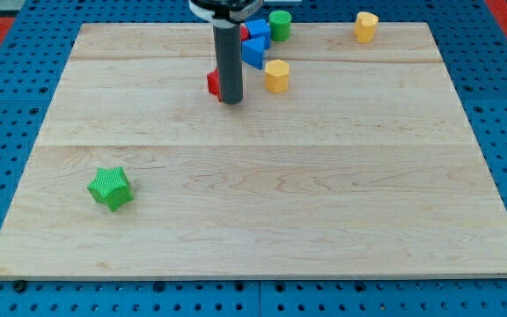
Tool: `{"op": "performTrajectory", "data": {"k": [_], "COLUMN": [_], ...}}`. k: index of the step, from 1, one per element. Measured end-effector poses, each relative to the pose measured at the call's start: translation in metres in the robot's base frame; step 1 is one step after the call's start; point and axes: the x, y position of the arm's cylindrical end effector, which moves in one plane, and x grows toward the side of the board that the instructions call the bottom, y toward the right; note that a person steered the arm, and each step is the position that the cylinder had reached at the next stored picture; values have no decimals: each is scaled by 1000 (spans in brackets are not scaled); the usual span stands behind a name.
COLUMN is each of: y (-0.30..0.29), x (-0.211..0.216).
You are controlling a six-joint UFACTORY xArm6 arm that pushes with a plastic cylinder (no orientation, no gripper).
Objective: Move the yellow hexagon closer to the red star
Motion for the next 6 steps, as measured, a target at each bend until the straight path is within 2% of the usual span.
{"op": "performTrajectory", "data": {"k": [1, 2, 3, 4, 5, 6], "y": [-17, -4, 104, 146, 84, 33], "x": [-18, 20, 51, 17, -26, -31]}}
